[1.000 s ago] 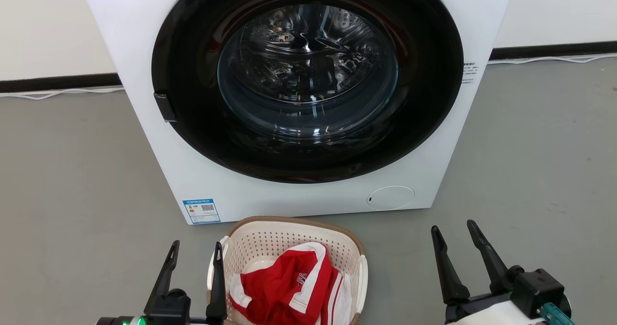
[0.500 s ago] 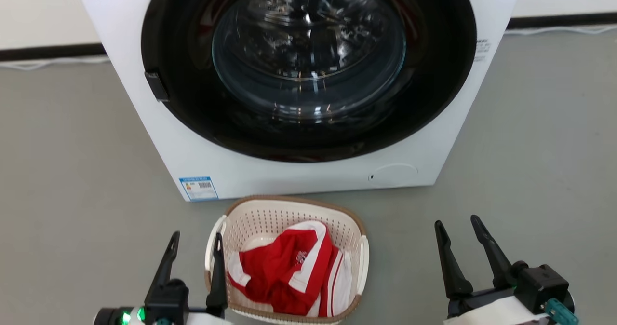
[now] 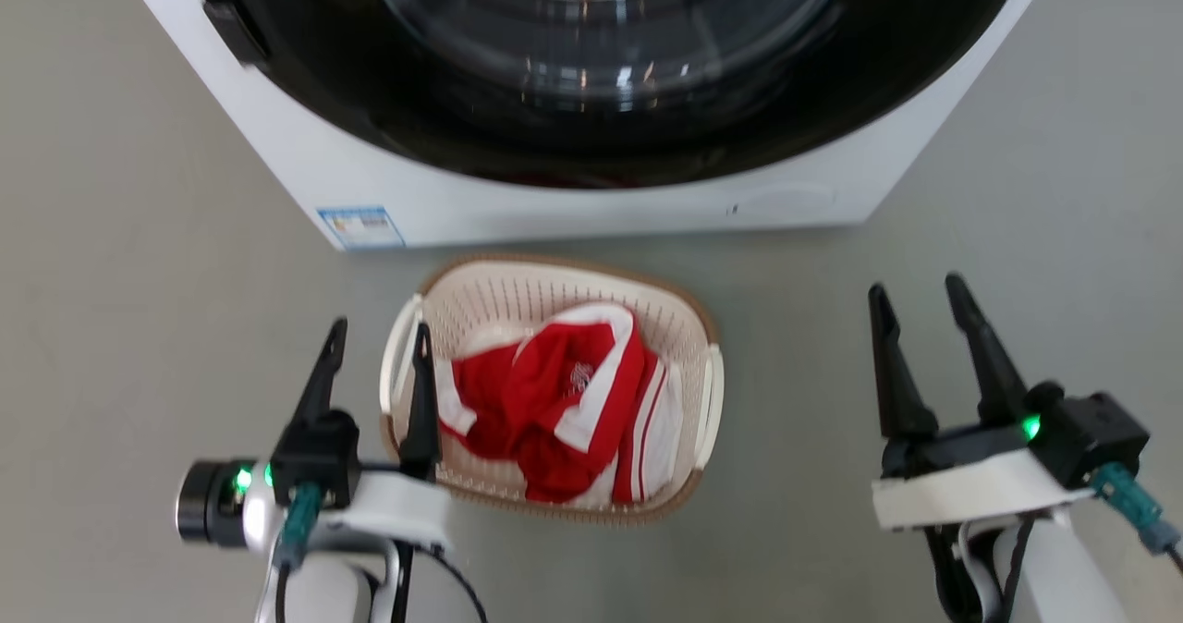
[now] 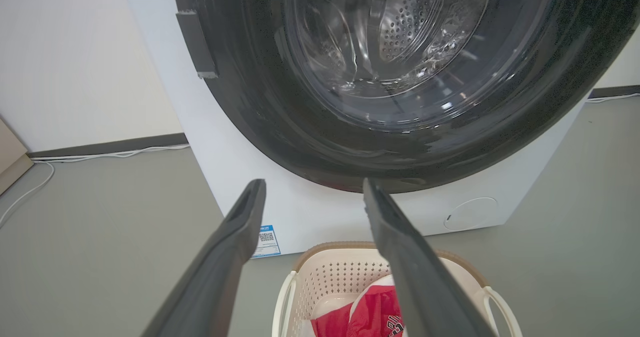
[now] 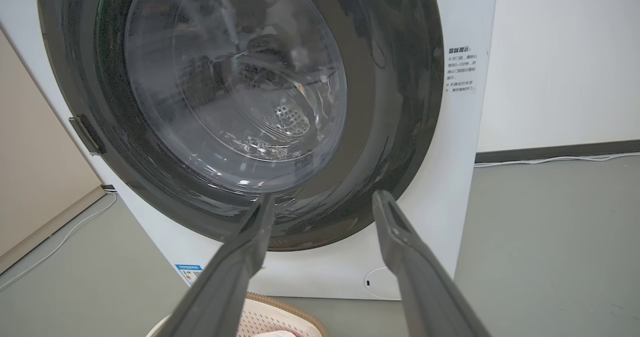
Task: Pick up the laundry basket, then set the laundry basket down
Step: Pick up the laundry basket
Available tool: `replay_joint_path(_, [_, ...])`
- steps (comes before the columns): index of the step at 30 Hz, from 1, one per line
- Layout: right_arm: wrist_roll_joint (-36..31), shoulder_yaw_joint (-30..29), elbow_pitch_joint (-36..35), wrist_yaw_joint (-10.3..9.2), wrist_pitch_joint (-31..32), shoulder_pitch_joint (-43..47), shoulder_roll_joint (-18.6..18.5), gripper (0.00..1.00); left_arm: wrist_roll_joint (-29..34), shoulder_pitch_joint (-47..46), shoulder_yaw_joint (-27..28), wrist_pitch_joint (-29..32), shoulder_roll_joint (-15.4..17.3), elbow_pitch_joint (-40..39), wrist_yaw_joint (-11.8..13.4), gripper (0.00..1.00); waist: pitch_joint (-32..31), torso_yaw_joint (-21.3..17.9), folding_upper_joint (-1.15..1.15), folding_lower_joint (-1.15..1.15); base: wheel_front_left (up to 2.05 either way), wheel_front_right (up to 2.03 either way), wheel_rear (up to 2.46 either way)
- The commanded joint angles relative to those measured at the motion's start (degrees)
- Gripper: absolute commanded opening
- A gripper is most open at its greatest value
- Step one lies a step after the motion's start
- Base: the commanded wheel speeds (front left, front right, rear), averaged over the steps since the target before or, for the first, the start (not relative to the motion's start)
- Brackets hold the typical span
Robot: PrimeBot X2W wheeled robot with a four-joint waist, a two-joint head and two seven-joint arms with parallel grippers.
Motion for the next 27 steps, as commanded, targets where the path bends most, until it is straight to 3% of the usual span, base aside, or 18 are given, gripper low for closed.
replay_joint_path(1, [-0.43,1.19,-1.82,0.41,-0.62,-1.90,-0.16,1.00,-0.36,-2.65,1.99,-0.36,0.27,-0.68,-0.30,1.00,4.83,0.48,0.00,0.00,0.00,0.00,0.00])
replay_joint_path(12, [-1.70,0.24,-3.55,0.41,-0.62,-9.62,-0.16,1.00,-1.43,-15.07,3.15,-0.36,-0.71,10.50,-2.41,1.00,16.88,1.69,0.00,0.00,0.00,0.00,0.00])
replay_joint_path(22, [-2.03,0.40,-4.40,0.41,-0.62,-14.88,-0.16,1.00,-3.77,-24.78,5.01,-0.36,-0.98,27.06,-4.95,1.00,24.45,2.32,0.00,0.00,0.00,0.00,0.00])
replay_joint_path(27, [-2.25,0.31,-5.07,0.41,-0.62,-16.10,-0.16,1.00,-4.18,-28.24,5.86,-0.36,-1.01,31.79,-4.82,1.00,27.11,2.29,0.00,0.00,0.00,0.00,0.00])
